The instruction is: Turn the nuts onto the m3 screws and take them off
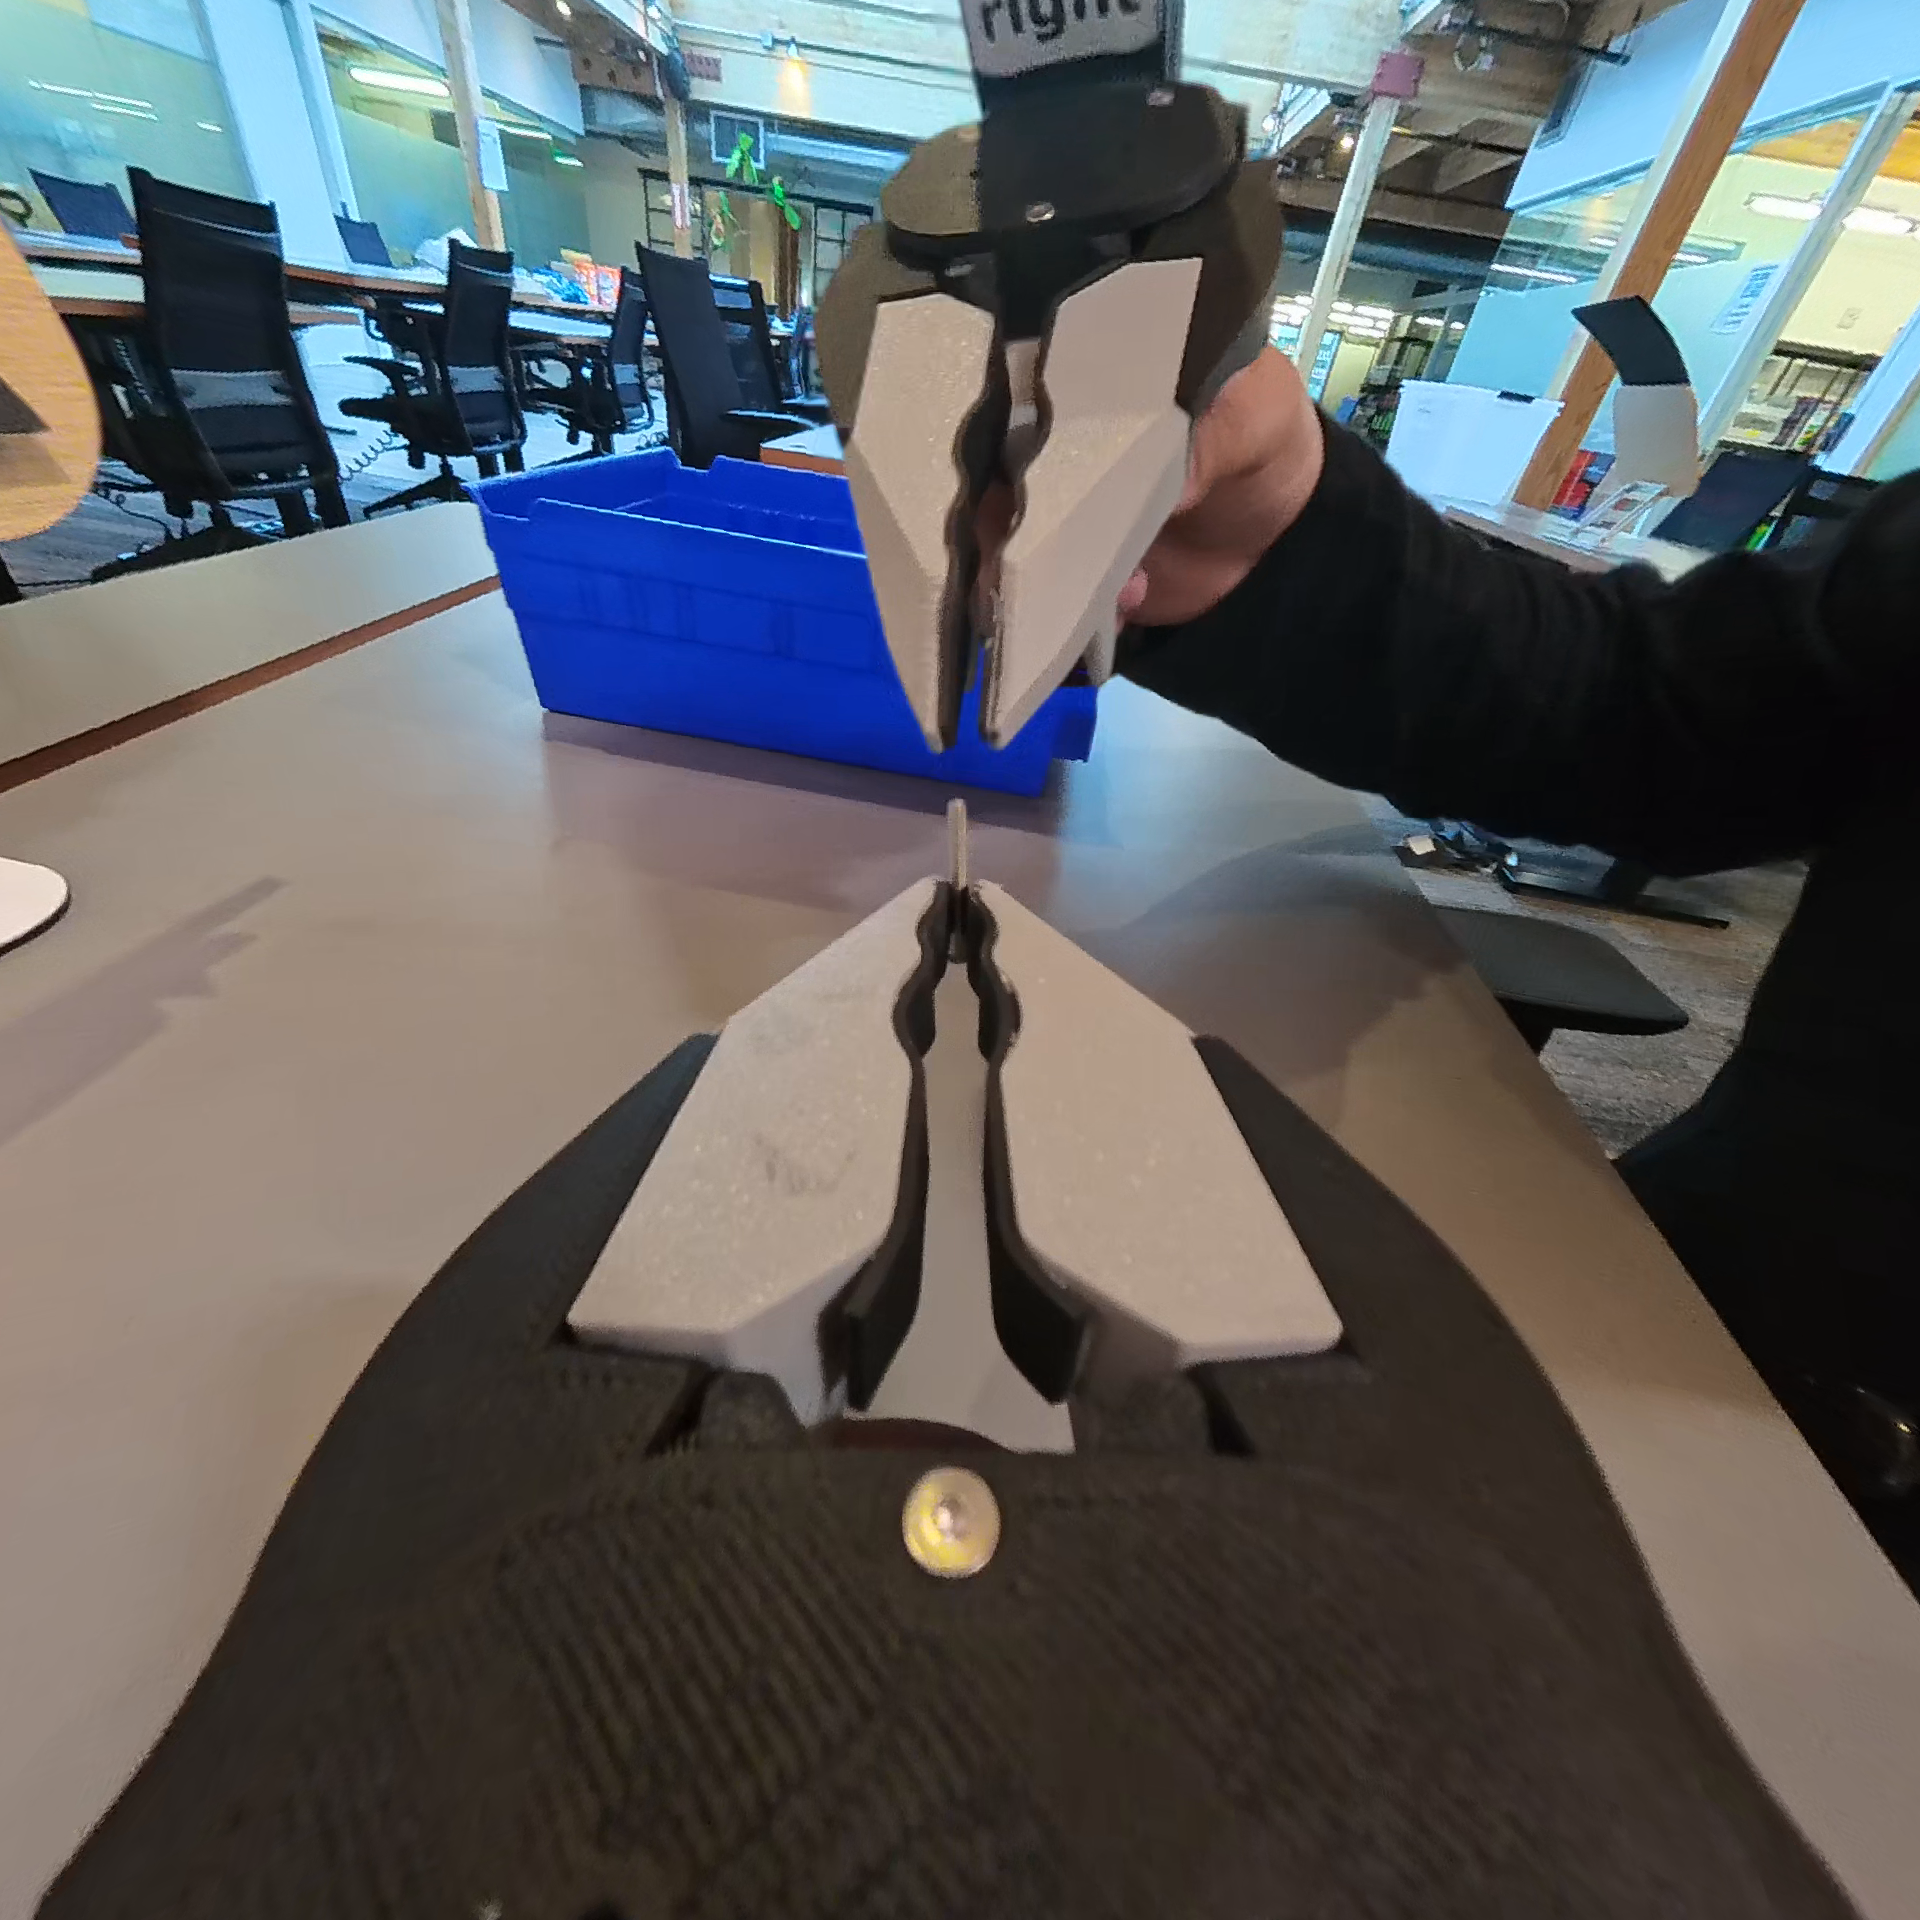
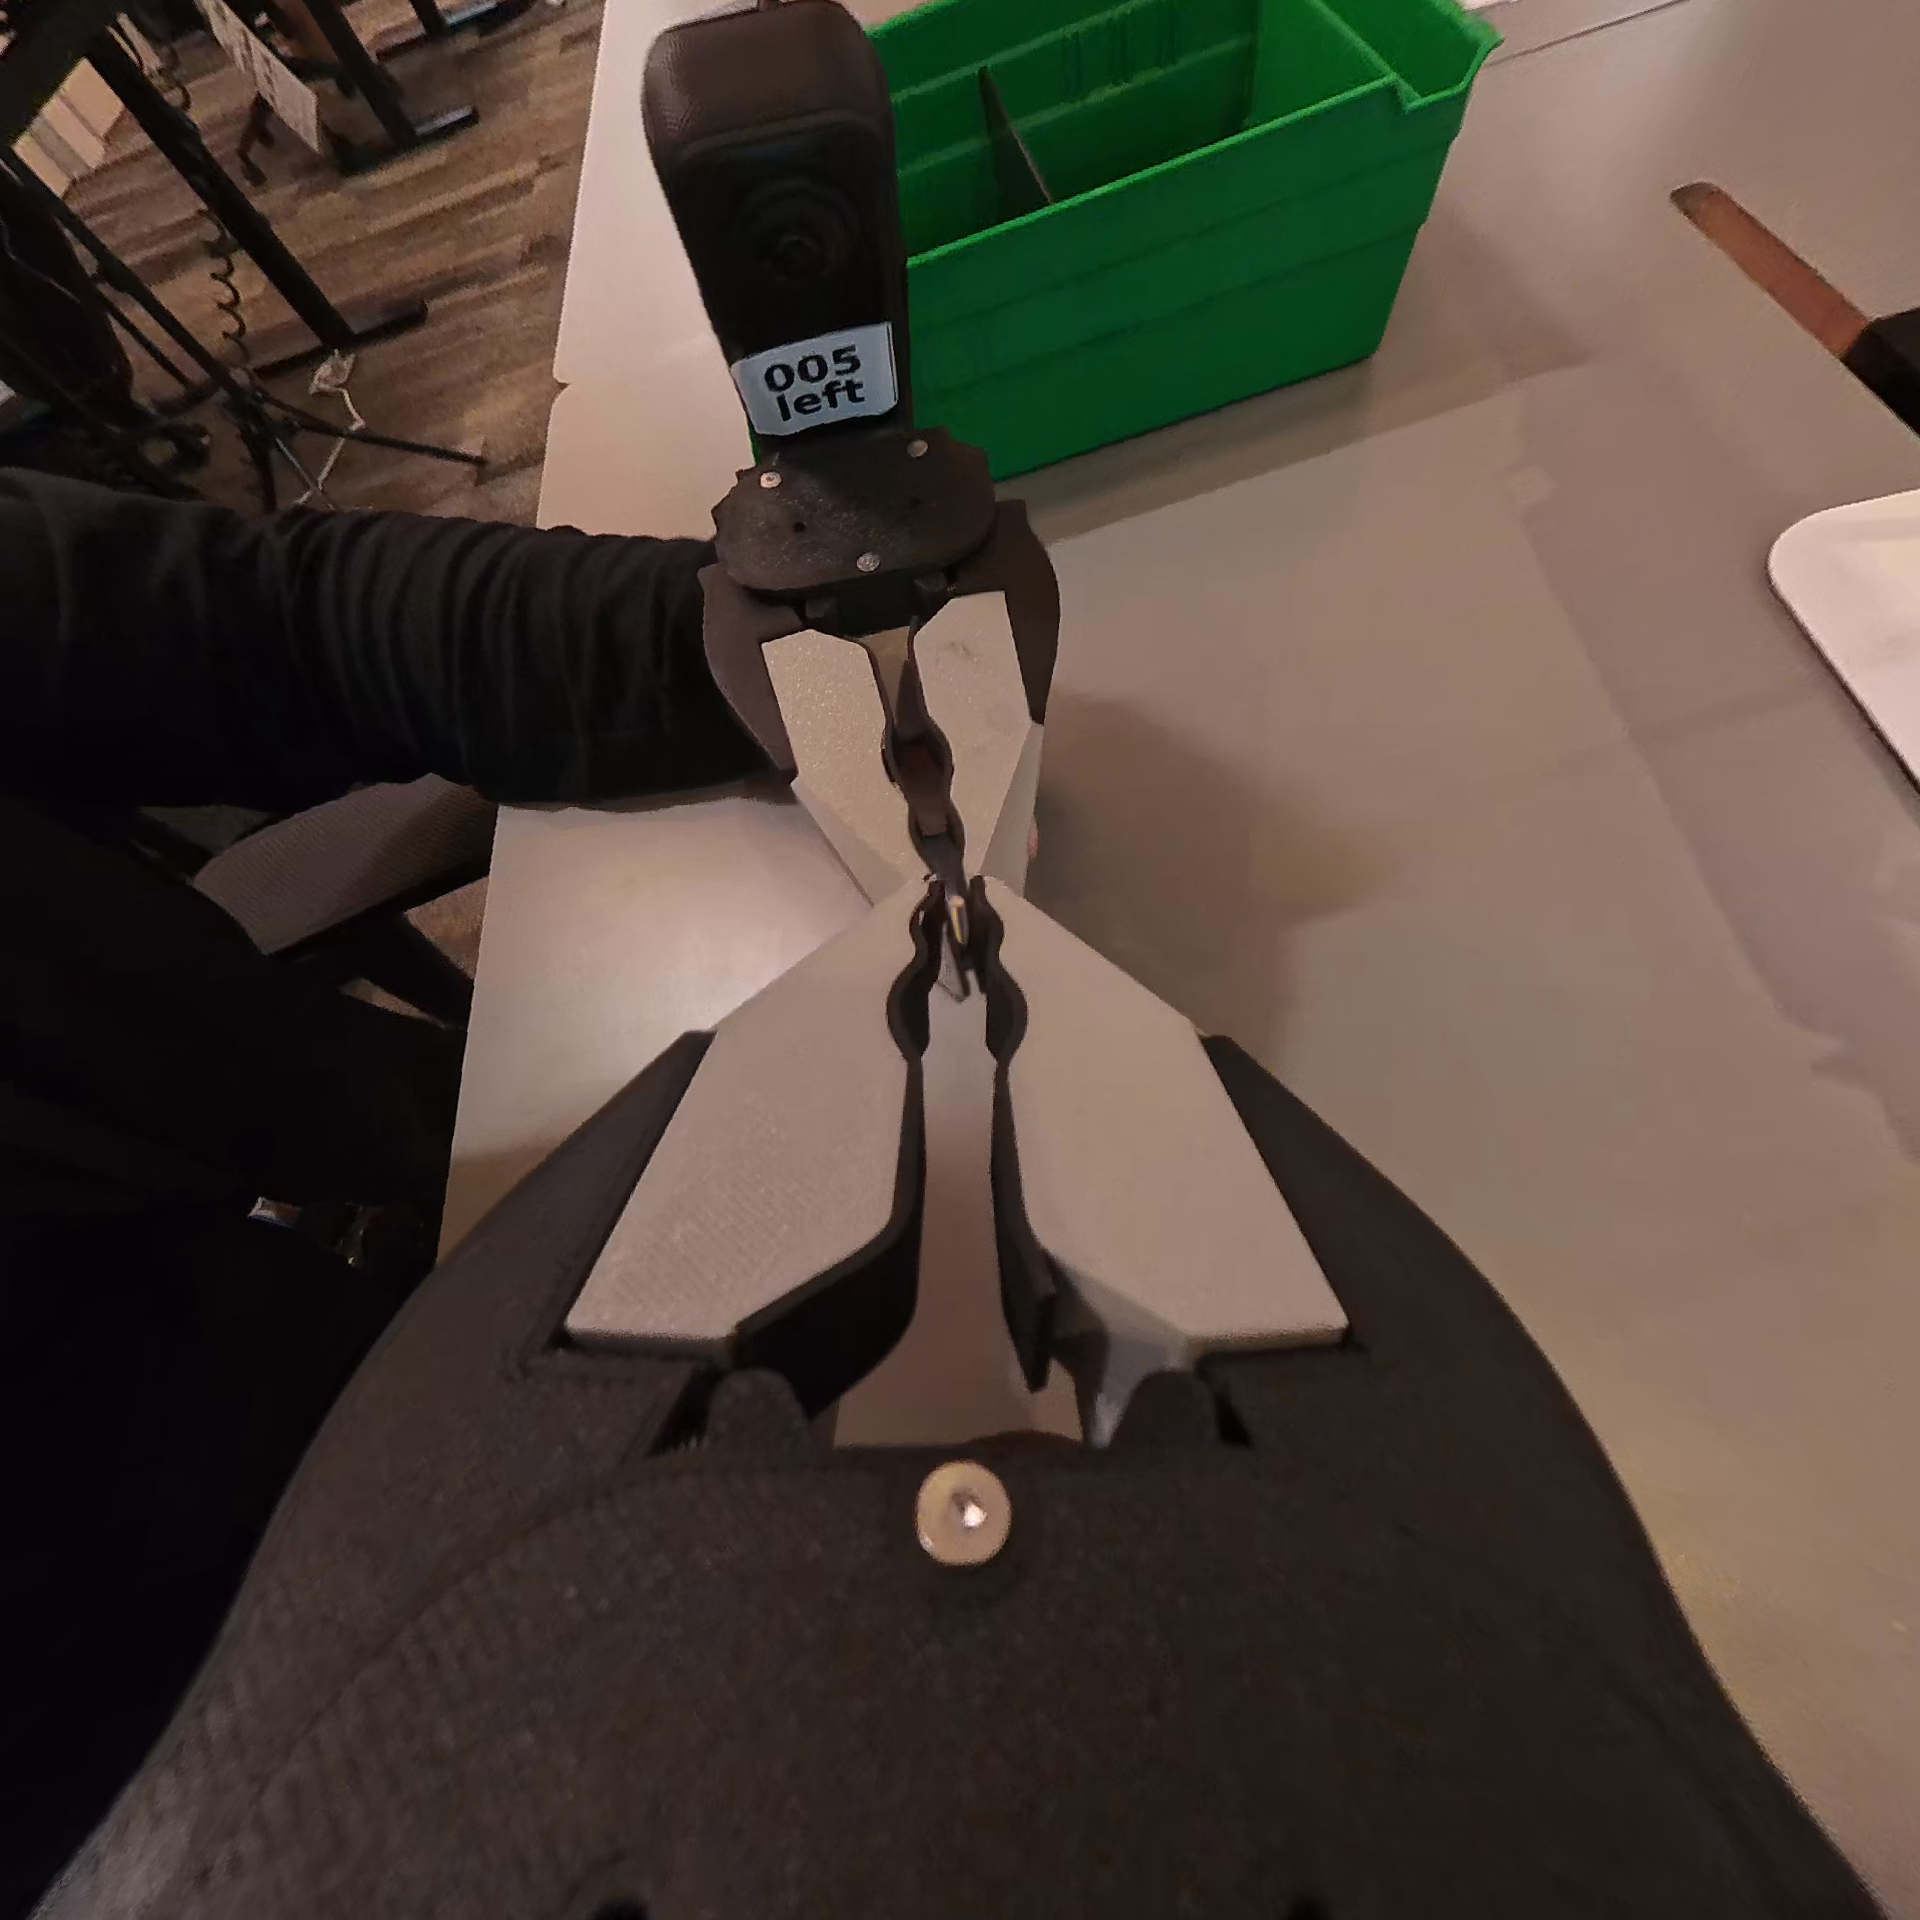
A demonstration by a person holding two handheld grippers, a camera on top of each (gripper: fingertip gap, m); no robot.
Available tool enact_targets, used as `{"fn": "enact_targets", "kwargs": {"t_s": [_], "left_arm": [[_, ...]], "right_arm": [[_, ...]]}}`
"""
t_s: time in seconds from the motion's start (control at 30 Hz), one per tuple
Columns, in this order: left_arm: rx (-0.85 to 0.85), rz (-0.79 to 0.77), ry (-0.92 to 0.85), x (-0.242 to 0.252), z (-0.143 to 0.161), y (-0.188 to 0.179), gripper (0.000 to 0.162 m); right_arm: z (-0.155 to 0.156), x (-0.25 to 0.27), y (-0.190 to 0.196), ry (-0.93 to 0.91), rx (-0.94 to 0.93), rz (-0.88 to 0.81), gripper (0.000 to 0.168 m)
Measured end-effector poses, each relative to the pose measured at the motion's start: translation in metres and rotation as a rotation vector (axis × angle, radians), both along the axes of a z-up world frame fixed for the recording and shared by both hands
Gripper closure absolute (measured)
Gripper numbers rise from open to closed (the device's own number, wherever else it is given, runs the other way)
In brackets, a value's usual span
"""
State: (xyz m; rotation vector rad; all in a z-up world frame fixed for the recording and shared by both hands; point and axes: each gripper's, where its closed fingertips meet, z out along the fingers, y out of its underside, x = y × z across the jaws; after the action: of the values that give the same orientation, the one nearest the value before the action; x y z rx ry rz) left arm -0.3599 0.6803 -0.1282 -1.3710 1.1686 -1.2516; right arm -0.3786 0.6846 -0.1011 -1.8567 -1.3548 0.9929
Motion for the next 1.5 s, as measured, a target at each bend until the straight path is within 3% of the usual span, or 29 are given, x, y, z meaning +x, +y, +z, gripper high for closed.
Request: {"fn": "enact_targets", "kwargs": {"t_s": [0.13,0.23,0.37,0.53,0.83,1.2,1.33,1.5], "left_arm": [[-0.027,0.038,-0.005,-0.003,0.0,0.009,0.162],[-0.046,0.062,-0.018,-0.005,0.001,0.014,0.162],[-0.053,0.068,-0.024,-0.006,0.002,0.016,0.162],[-0.045,0.061,-0.021,-0.005,0.002,0.014,0.162],[-0.038,0.053,-0.004,-0.002,0.0,0.011,0.162],[-0.043,0.044,-0.003,-0.002,0.0,0.01,0.162],[-0.046,0.039,-0.005,-0.002,0.0,0.009,0.162],[-0.058,0.038,-0.021,-0.003,0.002,0.01,0.162]], "right_arm": [[0.003,0.012,-0.006,0.057,0.019,-0.027,0.165],[-0.014,0.026,-0.021,0.021,0.036,-0.04,0.163],[-0.044,0.055,-0.026,-0.121,0.085,-0.134,0.162],[-0.048,0.096,-0.017,-0.332,0.217,-0.29,0.164],[-0.085,0.167,-0.035,-0.599,0.207,-0.482,0.165],[-0.084,0.215,-0.06,-0.541,0.15,-0.554,0.163],[-0.087,0.238,-0.09,-0.475,0.071,-0.53,0.157],[-0.084,0.305,-0.14,-0.483,-0.004,-0.568,0.156]]}}
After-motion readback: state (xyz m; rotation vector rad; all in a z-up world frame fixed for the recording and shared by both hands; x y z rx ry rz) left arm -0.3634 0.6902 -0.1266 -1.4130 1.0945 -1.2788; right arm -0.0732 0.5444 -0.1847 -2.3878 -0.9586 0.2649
